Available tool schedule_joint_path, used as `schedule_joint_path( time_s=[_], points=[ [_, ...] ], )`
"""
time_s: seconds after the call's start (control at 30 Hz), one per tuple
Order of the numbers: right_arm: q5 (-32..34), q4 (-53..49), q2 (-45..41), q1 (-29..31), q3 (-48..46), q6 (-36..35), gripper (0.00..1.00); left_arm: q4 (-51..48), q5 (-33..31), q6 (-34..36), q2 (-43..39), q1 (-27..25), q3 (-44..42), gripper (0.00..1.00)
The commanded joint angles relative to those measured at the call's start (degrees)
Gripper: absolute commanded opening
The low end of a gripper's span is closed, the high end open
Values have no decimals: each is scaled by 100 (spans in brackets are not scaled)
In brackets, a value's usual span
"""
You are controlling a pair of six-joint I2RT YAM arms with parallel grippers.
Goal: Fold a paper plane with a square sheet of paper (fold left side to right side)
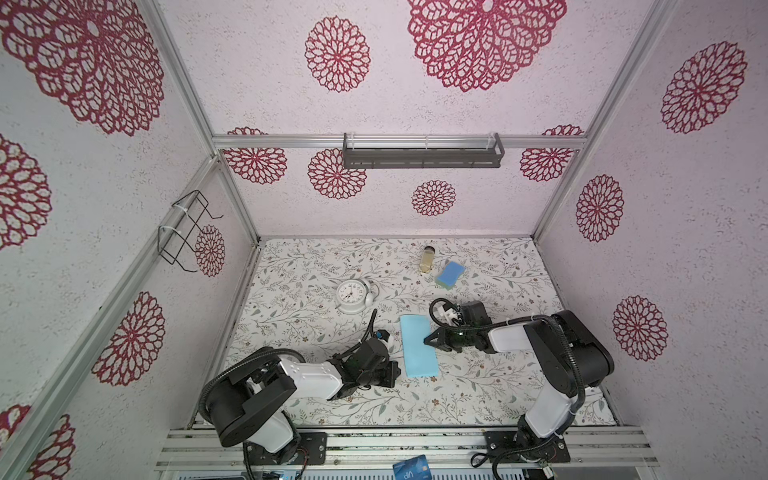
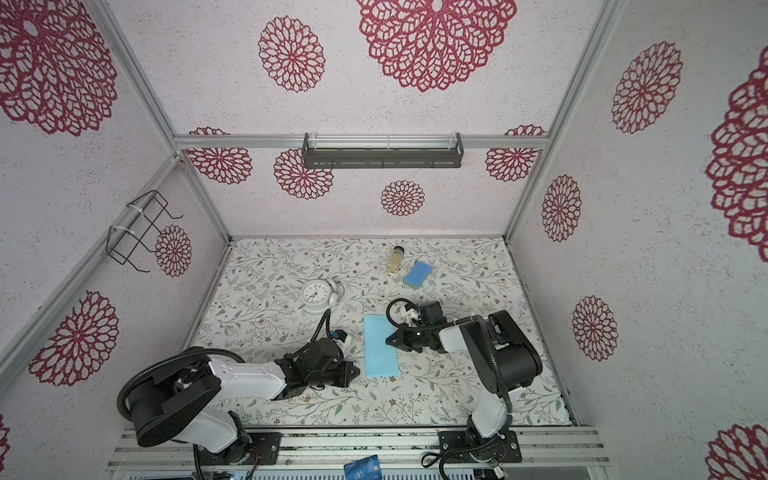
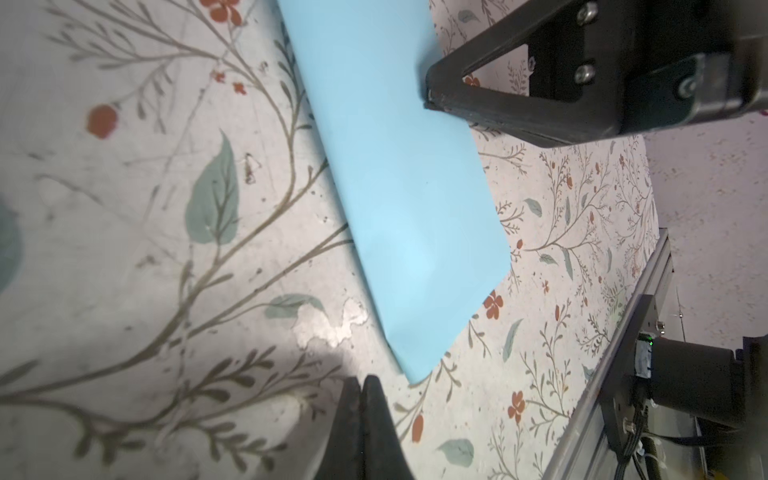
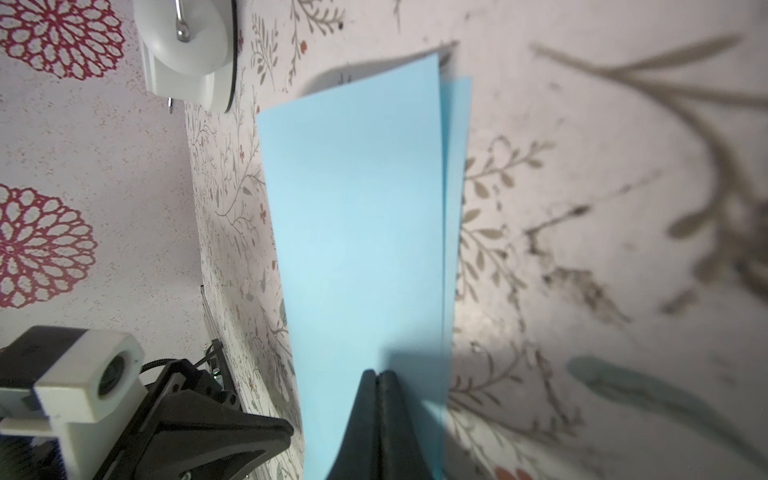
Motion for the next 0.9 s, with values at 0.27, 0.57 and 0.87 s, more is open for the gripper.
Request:
schedule_joint_path(
  time_s=[0.27, 0.57, 0.87],
  points=[
    [1433, -1567, 542, -41, 123, -757, 0, -739, 350, 929, 650, 943, 1630, 0],
    [1426, -1616, 538, -46, 138, -774, 0, -951, 722, 1344, 1851, 1169, 2687, 0],
    [1407, -1595, 536, -54, 137, -765, 0, -937, 606, 1380, 2198, 1220, 2727, 0]
  ],
)
